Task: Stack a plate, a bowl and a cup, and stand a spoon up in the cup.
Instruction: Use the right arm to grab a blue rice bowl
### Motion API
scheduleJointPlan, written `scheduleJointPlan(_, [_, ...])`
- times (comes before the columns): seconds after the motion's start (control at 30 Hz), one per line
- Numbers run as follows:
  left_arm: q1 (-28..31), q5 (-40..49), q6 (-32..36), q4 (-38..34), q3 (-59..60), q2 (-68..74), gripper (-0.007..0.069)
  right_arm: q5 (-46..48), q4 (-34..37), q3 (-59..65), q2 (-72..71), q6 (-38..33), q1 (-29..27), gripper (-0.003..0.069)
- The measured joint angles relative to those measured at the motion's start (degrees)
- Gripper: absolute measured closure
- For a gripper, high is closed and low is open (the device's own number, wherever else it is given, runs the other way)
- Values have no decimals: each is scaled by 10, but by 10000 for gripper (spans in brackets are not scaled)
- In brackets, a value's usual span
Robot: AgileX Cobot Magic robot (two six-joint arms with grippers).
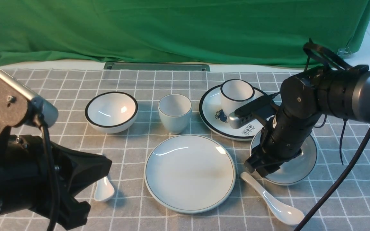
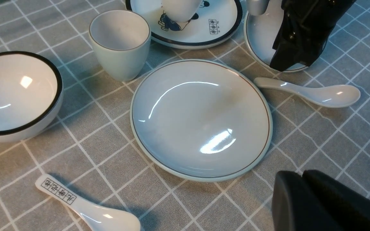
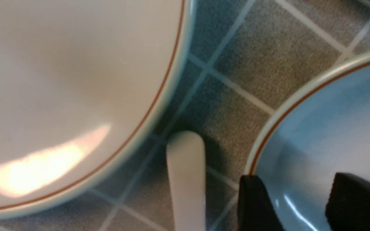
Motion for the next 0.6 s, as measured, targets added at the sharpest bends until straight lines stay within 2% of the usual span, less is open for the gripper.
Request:
scheduleJointPlan(0.33, [0,-1,2,1,0,0,607,11,-1,-30,-8,-2,0,302])
scheduleJointPlan(0.53, [0,-1,2,2,0,0,607,14,0,-31,-4,3,-4,200])
scheduleJointPlan(0.6, [0,-1,3,2,0,0,607,13,0,-31,6,4,-7,193])
